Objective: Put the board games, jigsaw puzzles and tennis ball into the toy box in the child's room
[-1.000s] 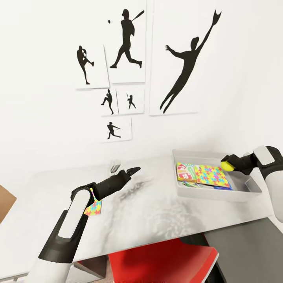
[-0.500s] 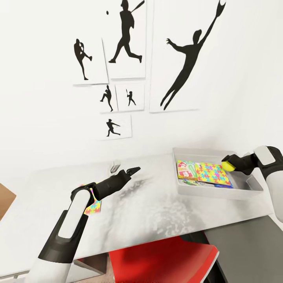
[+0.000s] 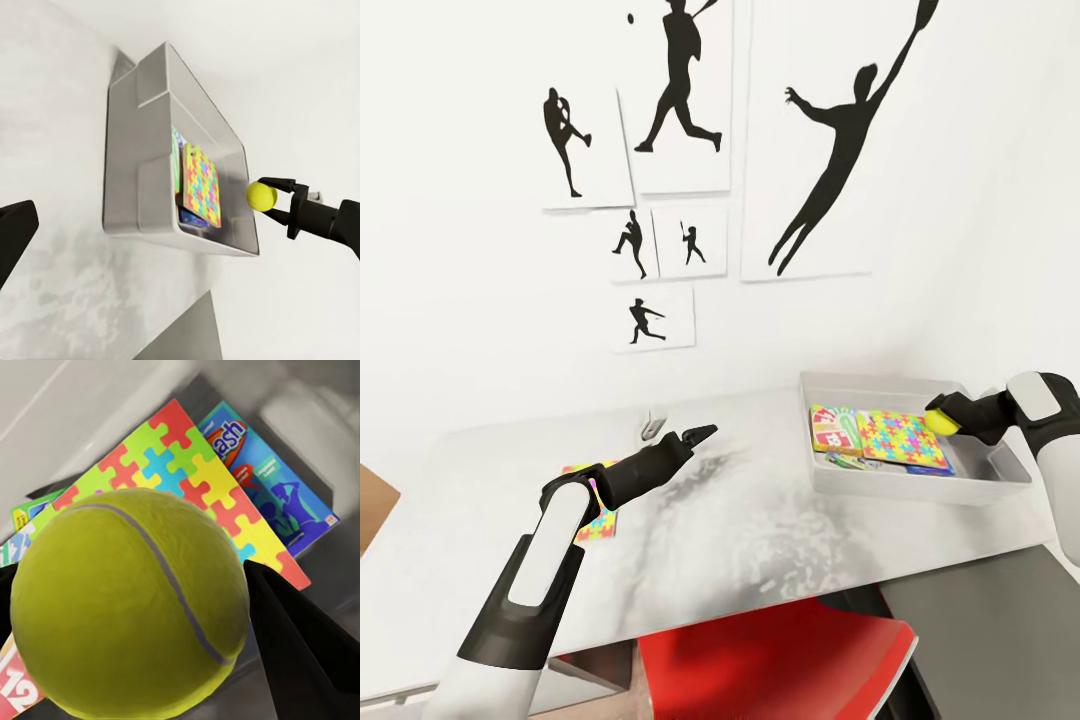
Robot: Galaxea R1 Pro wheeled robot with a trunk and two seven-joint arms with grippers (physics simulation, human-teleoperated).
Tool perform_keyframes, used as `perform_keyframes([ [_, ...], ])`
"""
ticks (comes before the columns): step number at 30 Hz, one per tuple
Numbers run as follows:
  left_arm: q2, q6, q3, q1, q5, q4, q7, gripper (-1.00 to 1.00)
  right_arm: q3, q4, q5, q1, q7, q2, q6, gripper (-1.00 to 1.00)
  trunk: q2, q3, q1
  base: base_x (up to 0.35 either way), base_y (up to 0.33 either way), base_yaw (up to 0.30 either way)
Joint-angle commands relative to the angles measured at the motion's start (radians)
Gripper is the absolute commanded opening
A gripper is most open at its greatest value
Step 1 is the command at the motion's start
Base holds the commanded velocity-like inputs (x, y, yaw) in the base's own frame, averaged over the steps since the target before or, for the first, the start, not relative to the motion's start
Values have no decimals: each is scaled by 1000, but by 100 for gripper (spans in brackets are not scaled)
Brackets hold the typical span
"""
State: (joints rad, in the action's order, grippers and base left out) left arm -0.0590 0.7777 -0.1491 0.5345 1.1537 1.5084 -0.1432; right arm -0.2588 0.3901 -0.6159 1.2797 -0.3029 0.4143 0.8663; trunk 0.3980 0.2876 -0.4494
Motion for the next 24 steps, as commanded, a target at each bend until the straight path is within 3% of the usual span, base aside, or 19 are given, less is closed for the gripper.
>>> perform_keyframes([
  [1, 0, 3, 0, 1, 11, 1, -10, 100, -3, 1, -13, 1, -11, 0, 0, -100, 2, 2, -1, 0, 0, 0],
  [24, -1, 3, 0, 1, 11, 1, -9, 100, -11, 1, -14, 3, -15, 14, -10, -100, 2, 3, -1, 0, 0, 0],
])
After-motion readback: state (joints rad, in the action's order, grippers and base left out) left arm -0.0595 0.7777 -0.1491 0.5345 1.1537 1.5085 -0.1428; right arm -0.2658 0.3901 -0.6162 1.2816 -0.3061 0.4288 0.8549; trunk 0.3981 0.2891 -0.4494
